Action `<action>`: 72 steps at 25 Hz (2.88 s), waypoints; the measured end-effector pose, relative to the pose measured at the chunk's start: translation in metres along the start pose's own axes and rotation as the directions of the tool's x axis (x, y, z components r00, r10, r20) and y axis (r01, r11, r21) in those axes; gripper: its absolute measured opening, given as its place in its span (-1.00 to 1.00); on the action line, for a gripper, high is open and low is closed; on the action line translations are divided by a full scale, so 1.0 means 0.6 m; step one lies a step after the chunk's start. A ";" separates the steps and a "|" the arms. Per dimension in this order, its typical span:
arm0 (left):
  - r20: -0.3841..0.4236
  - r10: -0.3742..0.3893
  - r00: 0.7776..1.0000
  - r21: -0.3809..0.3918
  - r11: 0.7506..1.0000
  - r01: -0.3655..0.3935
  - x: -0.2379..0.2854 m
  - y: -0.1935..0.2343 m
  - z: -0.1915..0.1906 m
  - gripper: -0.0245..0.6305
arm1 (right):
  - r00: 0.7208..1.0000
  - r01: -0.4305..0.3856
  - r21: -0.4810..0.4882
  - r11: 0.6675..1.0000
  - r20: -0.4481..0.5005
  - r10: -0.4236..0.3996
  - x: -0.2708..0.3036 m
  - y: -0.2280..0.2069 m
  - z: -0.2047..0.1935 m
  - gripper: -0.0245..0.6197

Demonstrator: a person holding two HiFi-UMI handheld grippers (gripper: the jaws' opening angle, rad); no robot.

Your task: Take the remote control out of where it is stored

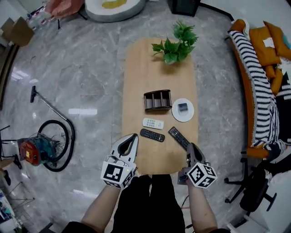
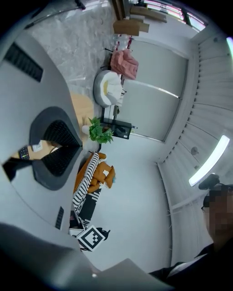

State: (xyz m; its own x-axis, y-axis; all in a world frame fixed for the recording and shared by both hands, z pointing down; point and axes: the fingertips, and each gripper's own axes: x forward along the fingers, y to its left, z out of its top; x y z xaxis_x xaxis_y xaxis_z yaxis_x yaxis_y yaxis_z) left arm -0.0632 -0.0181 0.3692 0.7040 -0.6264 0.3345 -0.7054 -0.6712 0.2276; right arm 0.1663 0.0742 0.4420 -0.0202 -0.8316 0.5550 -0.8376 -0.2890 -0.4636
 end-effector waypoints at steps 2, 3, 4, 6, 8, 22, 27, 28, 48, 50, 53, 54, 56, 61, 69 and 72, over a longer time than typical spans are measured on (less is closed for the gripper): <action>0.035 0.012 0.999 0.028 1.000 -0.013 -0.033 0.006 0.041 -0.91 | 1.000 -0.016 -0.038 0.999 0.014 0.017 -0.024 0.024 0.020 -0.90; 0.052 0.022 0.998 0.039 0.999 -0.024 -0.050 0.012 0.059 -0.91 | 0.999 -0.026 -0.058 0.998 0.028 0.028 -0.034 0.037 0.032 -0.90; 0.069 0.033 0.997 0.045 0.998 -0.036 -0.066 0.018 0.075 -0.91 | 0.998 -0.037 -0.077 0.996 0.044 0.040 -0.043 0.050 0.046 -0.90; 0.105 0.053 0.993 0.043 0.997 -0.058 -0.097 0.029 0.104 -0.91 | 0.995 -0.057 -0.109 0.992 0.077 0.066 -0.060 0.079 0.076 -0.90; 0.141 0.066 0.988 0.035 0.997 -0.071 -0.130 0.034 0.134 -0.91 | 0.990 -0.075 -0.140 0.987 0.111 0.091 -0.081 0.110 0.103 -0.90; 0.266 0.106 0.958 0.060 0.990 -0.126 -0.317 0.001 0.264 -0.91 | 0.936 -0.140 -0.369 0.919 0.253 0.244 -0.270 0.271 0.225 -0.90; 0.277 0.116 0.954 0.069 0.988 -0.140 -0.327 -0.017 0.283 -0.91 | 0.926 -0.154 -0.333 0.930 0.280 0.254 -0.294 0.270 0.242 -0.90; 0.278 0.117 0.953 0.070 0.987 -0.142 -0.325 -0.024 0.283 -0.91 | 0.924 -0.159 -0.335 0.929 0.280 0.260 -0.297 0.269 0.242 -0.90; 0.331 0.096 0.939 0.070 0.990 -0.126 -0.300 -0.214 0.281 -0.91 | 0.901 -0.167 -0.445 0.880 0.294 0.319 -0.410 0.163 0.293 -0.90; 0.335 0.099 0.937 0.067 0.989 -0.128 -0.303 -0.220 0.279 -0.91 | 0.896 -0.176 -0.456 0.873 0.293 0.334 -0.415 0.168 0.294 -0.90; 0.338 0.111 0.935 0.066 0.988 -0.141 -0.309 -0.225 0.285 -0.91 | 0.891 -0.196 -0.472 0.860 0.281 0.357 -0.416 0.180 0.296 -0.90; 0.339 0.116 0.934 0.068 0.987 -0.147 -0.310 -0.226 0.290 -0.91 | 0.890 -0.204 -0.471 0.858 0.276 0.364 -0.416 0.184 0.298 -0.90; 0.343 0.116 0.932 0.067 0.987 -0.147 -0.312 -0.230 0.296 -0.91 | 0.888 -0.218 -0.459 0.861 0.273 0.370 -0.416 0.189 0.303 -0.90; 0.342 0.112 0.933 0.065 0.988 -0.143 -0.311 -0.227 0.291 -0.91 | 0.885 -0.226 -0.460 0.859 0.270 0.378 -0.420 0.193 0.302 -0.90; 0.341 0.096 0.935 0.050 0.992 -0.120 -0.306 -0.223 0.284 -0.91 | 0.885 -0.224 -0.458 0.861 0.274 0.376 -0.420 0.195 0.301 -0.90; 0.338 0.088 0.937 0.052 0.992 -0.112 -0.306 -0.222 0.285 -0.91 | 0.886 -0.226 -0.456 0.861 0.270 0.376 -0.419 0.196 0.300 -0.90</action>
State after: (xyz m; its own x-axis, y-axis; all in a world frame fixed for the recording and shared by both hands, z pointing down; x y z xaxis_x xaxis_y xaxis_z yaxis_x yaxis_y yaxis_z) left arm -0.0844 0.1185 0.1214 0.6254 -0.7800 0.0240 -0.7745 -0.6167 0.1407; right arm 0.1714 0.1637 0.1236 -0.1855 -0.9739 0.1310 -0.9653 0.1556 -0.2097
